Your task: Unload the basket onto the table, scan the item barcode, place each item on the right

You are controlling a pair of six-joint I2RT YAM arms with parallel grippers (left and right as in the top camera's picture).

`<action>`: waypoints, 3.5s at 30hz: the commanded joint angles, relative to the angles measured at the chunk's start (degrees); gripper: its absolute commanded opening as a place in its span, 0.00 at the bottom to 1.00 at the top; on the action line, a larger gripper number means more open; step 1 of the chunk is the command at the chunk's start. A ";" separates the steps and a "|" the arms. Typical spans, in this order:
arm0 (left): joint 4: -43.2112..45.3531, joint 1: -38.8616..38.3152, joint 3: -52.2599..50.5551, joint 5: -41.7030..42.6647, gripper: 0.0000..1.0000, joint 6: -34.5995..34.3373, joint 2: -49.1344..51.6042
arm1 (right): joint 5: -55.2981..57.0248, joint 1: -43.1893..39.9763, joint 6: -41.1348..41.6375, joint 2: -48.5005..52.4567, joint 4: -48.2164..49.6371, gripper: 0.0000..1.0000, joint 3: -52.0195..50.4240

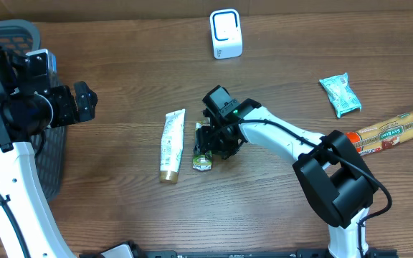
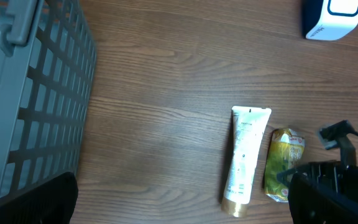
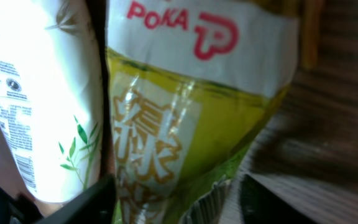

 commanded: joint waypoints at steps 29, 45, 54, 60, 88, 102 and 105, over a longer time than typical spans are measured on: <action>0.02 0.15 0.81 0.85 1.00 0.85 0.13 | 1.09 -3.13 -22.86 0.44 -17.66 0.63 12.85; 0.02 0.15 0.81 0.85 1.00 0.85 0.13 | 4.76 -3.39 -19.98 3.45 -23.28 0.13 12.85; 0.02 0.15 0.81 0.85 1.00 0.85 0.13 | 4.83 -13.51 -26.05 2.93 -25.88 0.04 13.27; 0.02 0.15 0.81 0.85 1.00 0.85 0.13 | 22.62 -17.66 -19.43 -0.48 -29.73 0.04 15.28; 0.02 0.15 0.81 0.85 1.00 0.85 0.13 | 47.19 7.50 -6.84 9.05 -36.74 0.75 18.23; 0.02 0.15 0.81 0.85 1.00 0.85 0.13 | 29.99 -8.52 -23.43 1.86 -41.64 0.88 30.64; 0.02 0.15 0.81 0.85 0.99 0.85 0.13 | 24.83 -11.17 -26.53 1.86 -41.46 0.88 27.34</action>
